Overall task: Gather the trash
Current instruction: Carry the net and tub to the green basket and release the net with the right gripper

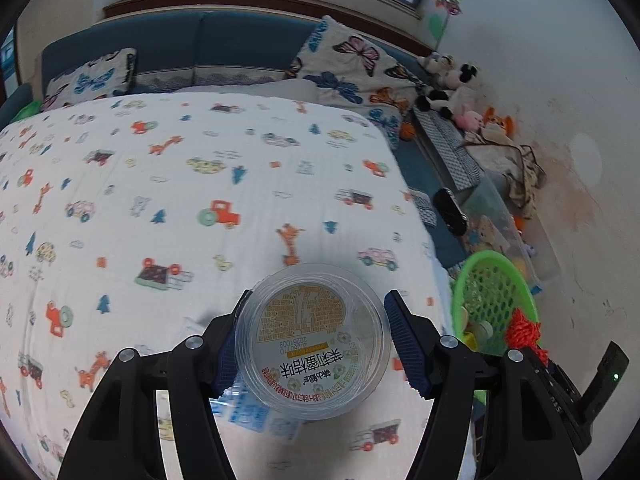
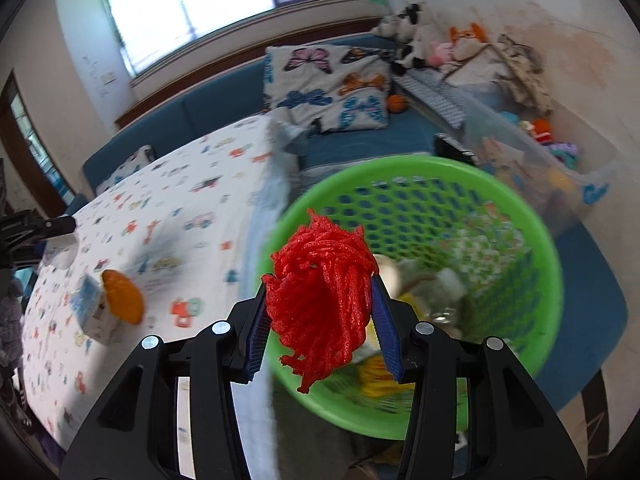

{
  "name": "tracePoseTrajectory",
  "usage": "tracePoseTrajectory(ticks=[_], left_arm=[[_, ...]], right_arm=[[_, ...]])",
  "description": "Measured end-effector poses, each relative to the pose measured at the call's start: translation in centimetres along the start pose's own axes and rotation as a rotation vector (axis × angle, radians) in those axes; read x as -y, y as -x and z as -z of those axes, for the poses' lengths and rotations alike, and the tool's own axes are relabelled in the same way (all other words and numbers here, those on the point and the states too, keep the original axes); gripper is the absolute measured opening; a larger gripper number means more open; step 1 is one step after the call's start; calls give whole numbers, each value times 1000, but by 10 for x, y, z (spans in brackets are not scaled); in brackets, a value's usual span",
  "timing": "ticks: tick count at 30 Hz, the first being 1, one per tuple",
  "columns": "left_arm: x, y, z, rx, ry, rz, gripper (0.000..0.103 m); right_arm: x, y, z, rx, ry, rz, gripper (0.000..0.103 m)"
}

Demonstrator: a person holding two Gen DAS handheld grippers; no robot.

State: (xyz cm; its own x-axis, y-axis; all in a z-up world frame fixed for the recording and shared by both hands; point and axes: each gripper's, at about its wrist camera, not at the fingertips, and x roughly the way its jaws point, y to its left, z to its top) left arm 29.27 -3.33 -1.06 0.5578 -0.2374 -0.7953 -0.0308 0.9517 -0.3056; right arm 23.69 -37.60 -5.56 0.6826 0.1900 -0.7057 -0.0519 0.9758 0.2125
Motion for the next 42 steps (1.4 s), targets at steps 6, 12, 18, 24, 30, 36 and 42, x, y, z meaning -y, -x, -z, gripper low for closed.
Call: tracePoseTrajectory(ticks=[6, 12, 18, 24, 30, 36, 42], left_arm=[[41, -8, 2, -23, -67, 52, 63], [89, -21, 6, -51, -156, 103, 63], [131, -37, 13, -87, -221, 151, 63], [165, -54, 23, -116, -279, 184, 63], [192, -74, 34, -156, -314, 198, 63], [211, -89, 45, -184, -354, 212, 63], [219, -101, 52, -208, -364, 228, 67]], right_arm=[[33, 6, 2, 2, -58, 67, 49], [51, 7, 5, 3, -90, 108, 52], [61, 11, 9, 13, -105, 129, 65], [72, 23, 13, 24, -124, 131, 66], [79, 36, 19, 42, -141, 124, 70], [81, 44, 23, 46, -143, 115, 73], [80, 46, 28, 46, -150, 103, 74]])
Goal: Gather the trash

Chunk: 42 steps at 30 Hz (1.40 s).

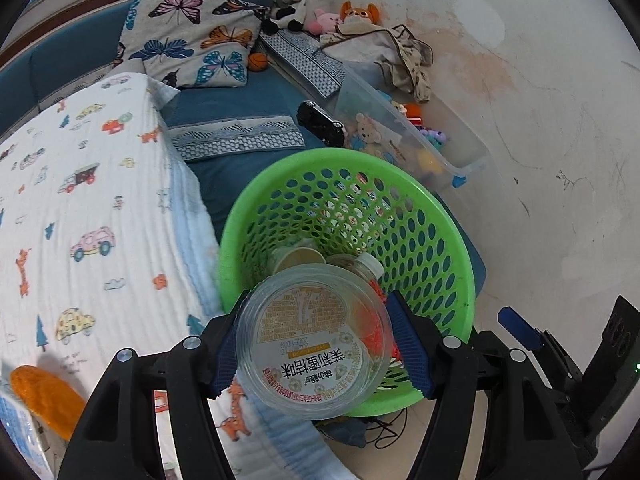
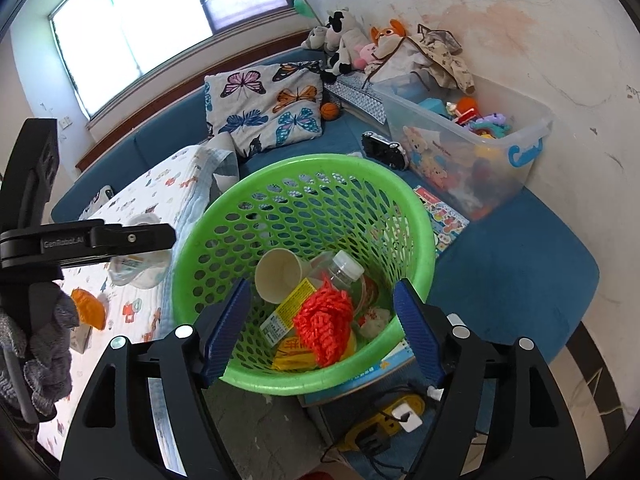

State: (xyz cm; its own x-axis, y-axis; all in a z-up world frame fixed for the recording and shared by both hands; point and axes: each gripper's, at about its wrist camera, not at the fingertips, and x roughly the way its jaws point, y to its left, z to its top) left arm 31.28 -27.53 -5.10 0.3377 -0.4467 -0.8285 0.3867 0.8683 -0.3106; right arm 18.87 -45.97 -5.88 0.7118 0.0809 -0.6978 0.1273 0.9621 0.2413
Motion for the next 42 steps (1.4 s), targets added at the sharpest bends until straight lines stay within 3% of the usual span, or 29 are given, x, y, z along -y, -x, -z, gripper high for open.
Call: tracePoseTrajectory(ticks=[5, 21, 30, 42], left_arm=[[3, -2, 4, -1, -8, 23, 78], [-38, 62, 33, 110, 18, -37, 78], [-93, 100, 58, 159, 97, -117, 78], [-181, 142, 93, 193, 288, -264, 78]], right_arm=[[0, 1, 3, -6, -2, -3, 74], [-35, 13, 5, 11, 55, -63, 74], [-84, 2, 11, -23, 142, -143, 75], [-157, -20, 13, -67, 260, -257, 75]])
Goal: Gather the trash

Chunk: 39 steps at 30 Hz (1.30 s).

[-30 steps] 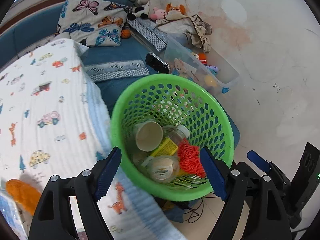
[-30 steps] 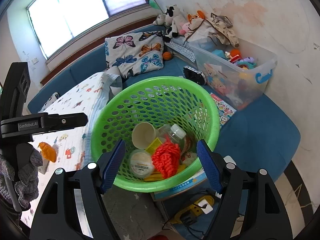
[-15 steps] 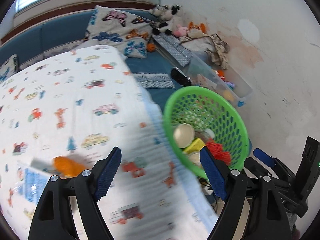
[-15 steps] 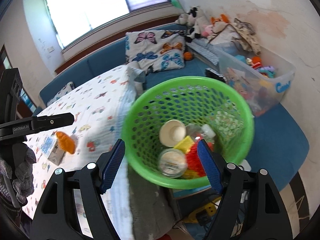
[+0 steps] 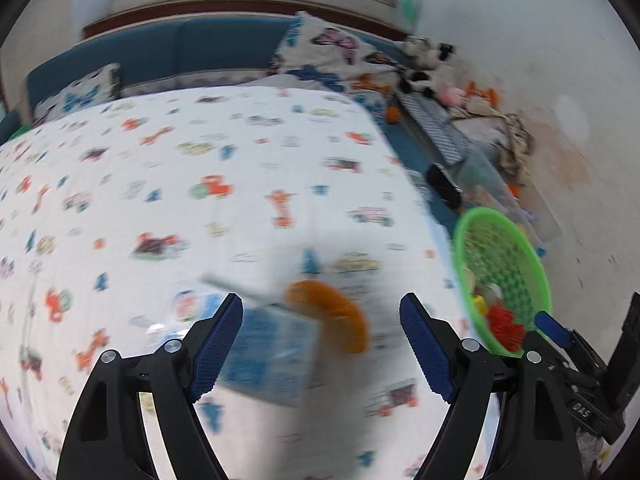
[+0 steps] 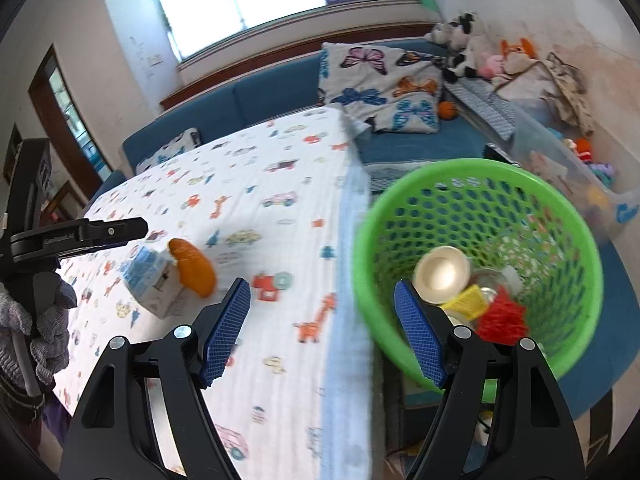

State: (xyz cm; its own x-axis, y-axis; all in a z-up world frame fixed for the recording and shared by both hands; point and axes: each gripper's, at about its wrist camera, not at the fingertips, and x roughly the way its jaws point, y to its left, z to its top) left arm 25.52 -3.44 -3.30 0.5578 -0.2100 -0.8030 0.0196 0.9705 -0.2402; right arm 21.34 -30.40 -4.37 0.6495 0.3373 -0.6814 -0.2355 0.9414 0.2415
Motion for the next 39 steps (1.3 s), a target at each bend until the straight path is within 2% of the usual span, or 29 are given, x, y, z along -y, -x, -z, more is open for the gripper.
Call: tracePoseTrajectory(ticks=[9, 17, 20, 24, 31, 39], left_arm=[[-59, 4, 11, -27, 154, -83, 78], [-73, -1, 16, -49, 258, -111, 79], [-74, -2, 17, -58, 330, -88, 79], [-69, -4, 16, -54, 372, -97, 79], [-77, 5, 14, -40, 371, -125, 79], [-103, 26, 10, 0, 379, -164, 79]], right_arm=[[-21, -16, -1, -24, 43, -48, 75], [-24, -20, 1, -36, 60, -66, 75], [-23, -21, 1, -38, 58, -69, 75], [-21, -21, 2, -37, 53, -80, 75], [-35, -25, 0, -63, 118, -118, 75], [-96, -36, -10, -89, 329, -211, 75]])
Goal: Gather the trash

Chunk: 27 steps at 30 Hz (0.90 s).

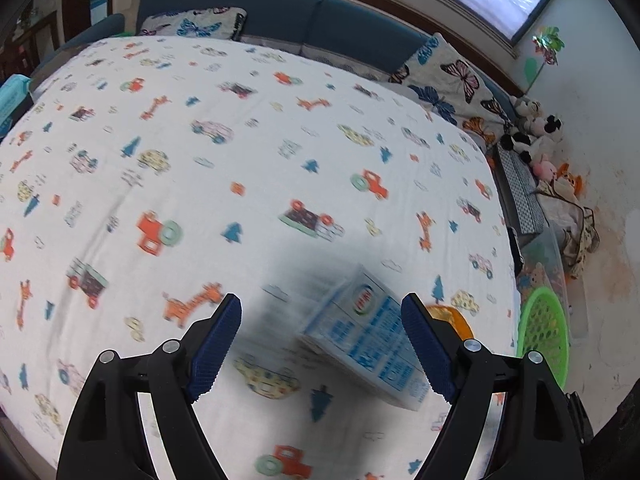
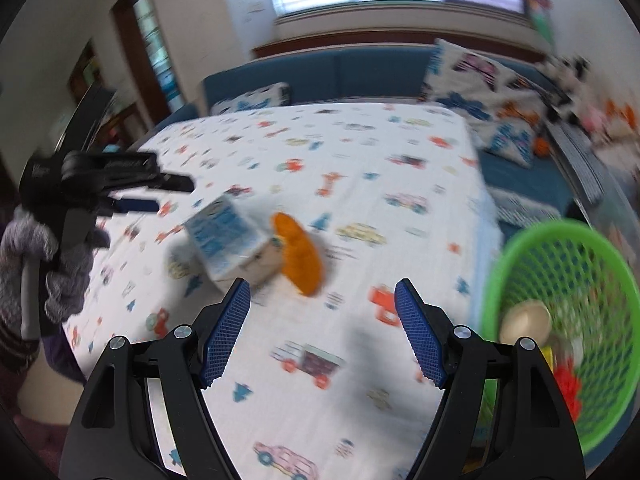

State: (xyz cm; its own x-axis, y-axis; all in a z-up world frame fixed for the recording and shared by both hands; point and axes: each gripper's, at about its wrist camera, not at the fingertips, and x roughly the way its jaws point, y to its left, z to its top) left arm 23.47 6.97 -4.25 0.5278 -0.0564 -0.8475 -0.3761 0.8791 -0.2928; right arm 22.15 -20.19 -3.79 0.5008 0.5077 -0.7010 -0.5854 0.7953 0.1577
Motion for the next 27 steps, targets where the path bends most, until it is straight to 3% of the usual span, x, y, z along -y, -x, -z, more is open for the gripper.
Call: tracePoseTrajectory(ticks=[14, 24, 27], left_arm=[[-48, 22, -23, 65, 0, -48, 82], [-69, 20, -30, 74, -7, -64, 82], [-75, 18, -32, 72, 0, -64, 82]], right_arm=[[-79, -76, -45, -120, 289, -159, 75], [-104, -127, -54, -218, 450, -172, 75], [-106, -136, -55, -228, 497, -162, 81]])
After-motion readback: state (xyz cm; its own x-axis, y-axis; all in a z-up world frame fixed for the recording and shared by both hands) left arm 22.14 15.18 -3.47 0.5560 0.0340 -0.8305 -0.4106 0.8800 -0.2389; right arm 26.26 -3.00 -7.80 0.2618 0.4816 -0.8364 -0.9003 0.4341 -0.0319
